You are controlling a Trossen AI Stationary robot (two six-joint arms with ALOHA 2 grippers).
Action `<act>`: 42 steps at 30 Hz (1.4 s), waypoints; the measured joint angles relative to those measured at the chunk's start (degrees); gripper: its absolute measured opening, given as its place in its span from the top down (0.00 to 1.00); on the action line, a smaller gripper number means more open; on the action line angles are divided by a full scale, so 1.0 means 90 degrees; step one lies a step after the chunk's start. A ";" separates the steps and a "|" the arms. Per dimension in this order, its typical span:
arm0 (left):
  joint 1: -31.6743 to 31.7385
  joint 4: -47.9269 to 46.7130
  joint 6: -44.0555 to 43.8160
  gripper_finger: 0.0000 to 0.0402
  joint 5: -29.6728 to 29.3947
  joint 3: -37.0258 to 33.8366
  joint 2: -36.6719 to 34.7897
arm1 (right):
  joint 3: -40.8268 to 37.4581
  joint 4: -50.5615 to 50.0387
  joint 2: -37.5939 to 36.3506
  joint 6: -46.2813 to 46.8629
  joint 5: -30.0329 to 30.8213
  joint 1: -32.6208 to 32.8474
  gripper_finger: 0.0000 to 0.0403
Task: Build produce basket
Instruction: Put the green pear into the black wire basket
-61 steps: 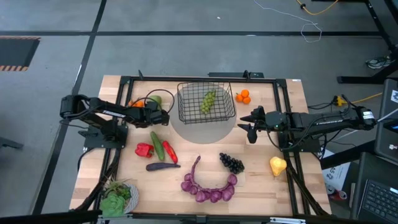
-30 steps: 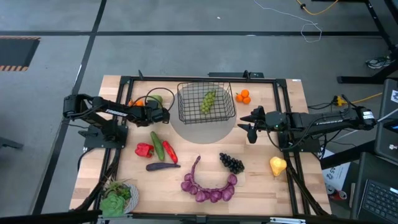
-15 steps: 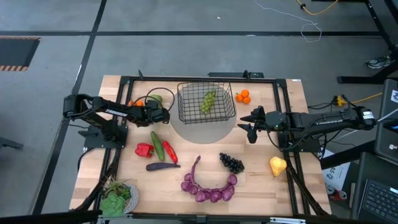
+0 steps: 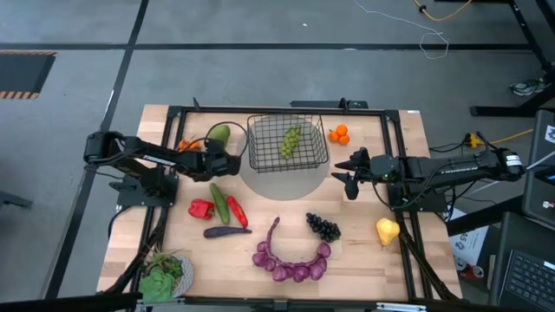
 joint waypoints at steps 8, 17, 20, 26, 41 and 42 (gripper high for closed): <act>-0.0551 0.0007 0.1205 1.00 -0.0780 0.1036 -0.0085 | 0.0000 -0.0001 0.0000 0.0005 0.0000 0.0000 0.55; -0.1434 0.0009 0.2421 1.00 -0.1759 0.2020 -0.0085 | 0.0000 -0.0001 0.0000 0.0010 0.0000 0.0000 0.55; -0.1649 0.0010 0.2751 1.00 -0.1751 0.2229 -0.0085 | 0.0000 0.0000 0.0000 0.0010 0.0000 0.0000 0.55; -0.1883 0.0219 0.3173 1.00 -0.1611 0.2492 -0.0084 | 0.0000 0.0002 0.0000 0.0010 0.0000 0.0000 0.55; -0.1168 0.1370 0.3962 1.00 -0.0356 0.2500 -0.0014 | 0.0000 0.0002 0.0000 0.0010 0.0000 0.0000 0.55; -0.1105 0.1388 0.3962 1.00 -0.0217 0.2500 -0.0014 | 0.0000 0.0005 -0.0002 0.0005 0.0000 0.0000 0.55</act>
